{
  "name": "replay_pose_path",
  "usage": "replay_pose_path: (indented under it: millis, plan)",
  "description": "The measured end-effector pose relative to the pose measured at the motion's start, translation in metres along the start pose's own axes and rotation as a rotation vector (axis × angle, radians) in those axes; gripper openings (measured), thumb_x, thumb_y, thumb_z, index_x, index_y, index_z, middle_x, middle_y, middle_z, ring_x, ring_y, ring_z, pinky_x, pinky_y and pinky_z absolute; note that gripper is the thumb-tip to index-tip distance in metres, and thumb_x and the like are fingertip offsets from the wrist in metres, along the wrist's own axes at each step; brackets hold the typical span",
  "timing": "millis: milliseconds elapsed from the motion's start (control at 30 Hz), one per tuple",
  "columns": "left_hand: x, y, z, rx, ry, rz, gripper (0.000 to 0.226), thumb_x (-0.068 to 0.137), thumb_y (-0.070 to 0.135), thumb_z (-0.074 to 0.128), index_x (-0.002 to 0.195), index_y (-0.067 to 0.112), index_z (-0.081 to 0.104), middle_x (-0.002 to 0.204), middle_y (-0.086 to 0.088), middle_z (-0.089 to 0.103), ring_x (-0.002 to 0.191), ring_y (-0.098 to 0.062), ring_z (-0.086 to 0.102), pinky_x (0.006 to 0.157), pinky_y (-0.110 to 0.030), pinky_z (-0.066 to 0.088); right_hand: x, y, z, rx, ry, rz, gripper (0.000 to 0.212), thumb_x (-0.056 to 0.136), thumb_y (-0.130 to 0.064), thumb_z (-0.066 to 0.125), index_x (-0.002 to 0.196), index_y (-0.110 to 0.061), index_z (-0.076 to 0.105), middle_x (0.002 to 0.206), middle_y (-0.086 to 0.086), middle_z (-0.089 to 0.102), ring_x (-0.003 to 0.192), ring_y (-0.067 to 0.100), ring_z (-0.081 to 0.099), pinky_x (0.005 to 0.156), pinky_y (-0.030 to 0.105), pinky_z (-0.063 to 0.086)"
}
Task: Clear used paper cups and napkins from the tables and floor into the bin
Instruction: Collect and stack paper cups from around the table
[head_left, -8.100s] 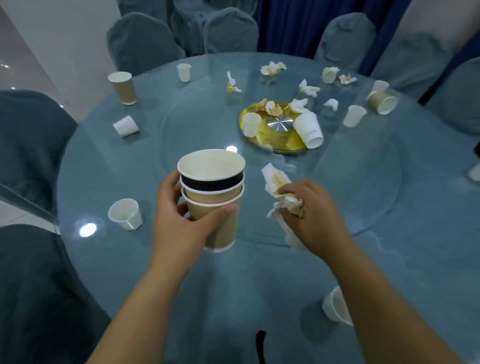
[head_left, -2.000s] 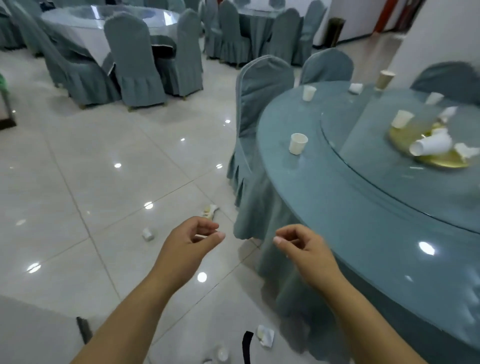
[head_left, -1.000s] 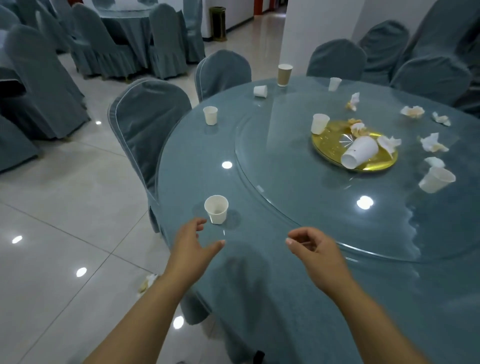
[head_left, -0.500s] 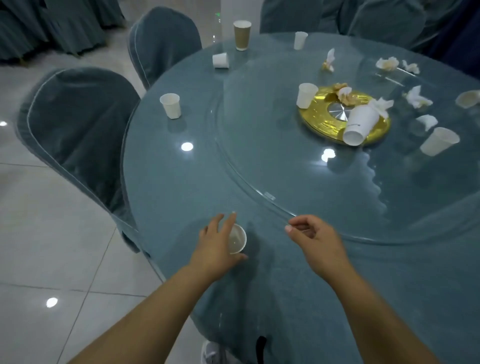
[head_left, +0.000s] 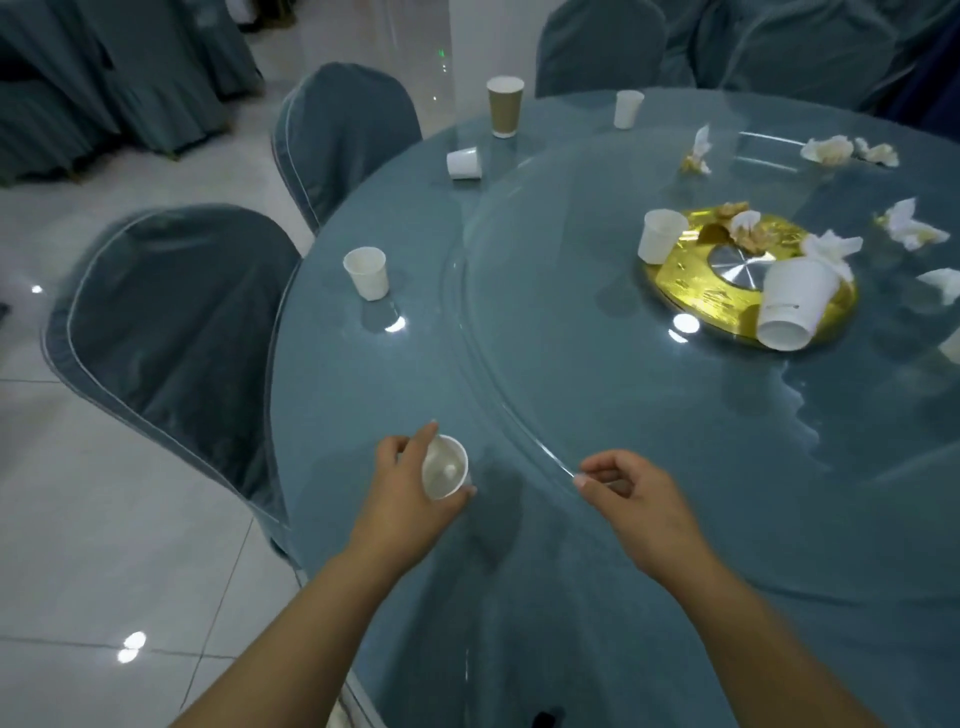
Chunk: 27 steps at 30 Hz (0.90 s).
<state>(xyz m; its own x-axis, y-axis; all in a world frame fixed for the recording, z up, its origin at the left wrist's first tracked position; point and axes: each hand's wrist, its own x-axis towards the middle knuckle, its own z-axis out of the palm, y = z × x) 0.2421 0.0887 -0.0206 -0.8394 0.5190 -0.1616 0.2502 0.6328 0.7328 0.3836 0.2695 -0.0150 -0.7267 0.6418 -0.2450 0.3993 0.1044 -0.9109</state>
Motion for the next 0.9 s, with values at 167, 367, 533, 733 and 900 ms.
replay_pose_path:
  millis: [167,367,533,733,900]
  plan:
    - [0.077,-0.006,-0.062,-0.046,0.101,0.052,0.08,0.077,0.027,0.076,0.144,0.021,0.033,0.137,0.001,0.033,0.122,-0.014,0.039,0.095,-0.018,0.026,0.048,-0.034,0.044,0.0,0.023,-0.011,0.012,0.083,-0.011,0.069,0.079,-0.021,0.063,0.075,-0.002,0.064,0.066,0.01,0.055,0.056,0.009,0.042]
    - [0.186,-0.019,-0.13,-0.059,0.128,0.146,0.073,0.08,0.028,0.073,0.142,0.021,0.035,0.139,0.003,0.033,0.109,-0.001,0.036,0.089,-0.015,0.026,0.109,-0.076,0.111,-0.026,0.094,-0.011,0.012,0.083,-0.013,0.07,0.079,-0.022,0.064,0.074,-0.003,0.063,0.064,0.008,0.055,0.058,0.009,0.043]
    - [0.27,-0.021,-0.154,-0.055,0.125,0.201,0.075,0.081,0.028,0.072,0.144,0.018,0.033,0.145,0.0,0.03,0.13,-0.014,0.034,0.094,-0.012,0.021,0.161,-0.112,0.146,-0.161,0.12,-0.036,0.017,0.081,-0.017,0.072,0.074,-0.029,0.062,0.072,-0.01,0.062,0.058,-0.002,0.054,0.062,0.015,0.044]
    - [0.341,-0.028,-0.139,0.018,0.092,0.192,0.076,0.082,0.03,0.071,0.145,0.016,0.032,0.145,-0.004,0.031,0.133,-0.026,0.031,0.109,-0.033,0.026,0.203,-0.134,0.147,-0.274,0.131,-0.046,0.013,0.083,-0.021,0.07,0.078,-0.029,0.061,0.074,-0.014,0.062,0.066,0.0,0.055,0.059,0.007,0.04]
    - [0.363,-0.048,-0.12,0.088,-0.036,0.094,0.074,0.084,0.027,0.068,0.147,0.023,0.028,0.145,-0.004,0.027,0.129,-0.031,0.033,0.107,-0.041,0.034,0.221,-0.125,0.142,-0.265,0.14,-0.005,0.021,0.082,-0.018,0.07,0.072,-0.032,0.059,0.073,-0.012,0.062,0.064,0.001,0.054,0.058,0.007,0.041]
